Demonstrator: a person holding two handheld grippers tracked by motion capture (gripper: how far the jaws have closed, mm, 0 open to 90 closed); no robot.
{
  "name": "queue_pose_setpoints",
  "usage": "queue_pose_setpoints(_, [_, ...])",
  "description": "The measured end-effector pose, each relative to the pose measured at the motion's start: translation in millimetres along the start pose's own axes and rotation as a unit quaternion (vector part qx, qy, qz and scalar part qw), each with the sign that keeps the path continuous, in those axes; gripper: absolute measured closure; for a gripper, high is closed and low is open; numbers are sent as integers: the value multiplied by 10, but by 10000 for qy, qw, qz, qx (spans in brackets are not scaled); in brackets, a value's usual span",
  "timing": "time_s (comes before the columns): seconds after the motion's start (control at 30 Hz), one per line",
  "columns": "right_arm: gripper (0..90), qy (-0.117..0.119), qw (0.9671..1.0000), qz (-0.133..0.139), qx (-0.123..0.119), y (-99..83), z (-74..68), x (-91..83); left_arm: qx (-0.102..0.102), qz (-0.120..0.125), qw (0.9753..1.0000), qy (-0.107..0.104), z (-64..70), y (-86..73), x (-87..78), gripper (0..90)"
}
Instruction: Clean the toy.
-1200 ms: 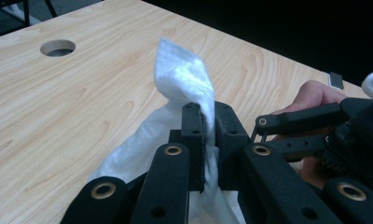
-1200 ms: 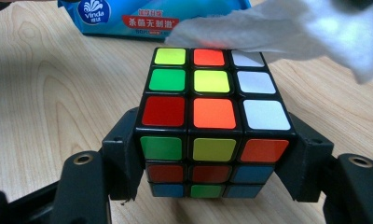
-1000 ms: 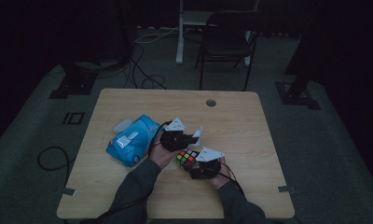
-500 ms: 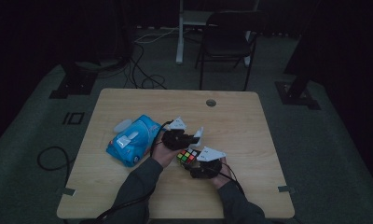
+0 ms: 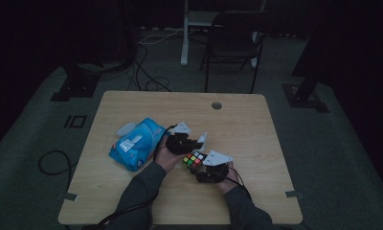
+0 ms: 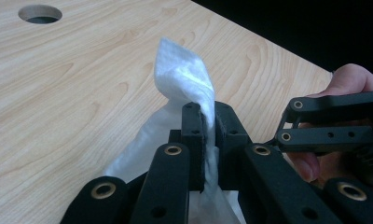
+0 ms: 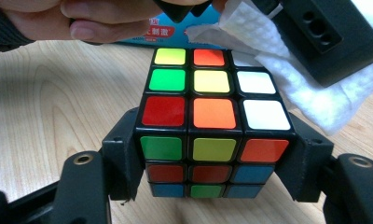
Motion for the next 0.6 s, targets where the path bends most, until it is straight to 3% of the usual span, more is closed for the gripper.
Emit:
queue_pose_setpoints(0.27, [342,-29,10000,-19,-13,-6,4,2,-8,-56,10000,-79,31,-8,52,856])
queue_pose_setpoints(0.6, [342,-14,10000,-5,-47,-1,-3,-4,-86,-147,9998,44,-85,-73,22,856])
Point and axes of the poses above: each handheld gripper's, and its own axes: x roughly forward along the jaws, y roughly out of its top, z roughly to its right, the point moved 8 cm from there along x, roughly forward along the jaws, and after that the axes turned 10 degrees about x, right-handed, at the moved point
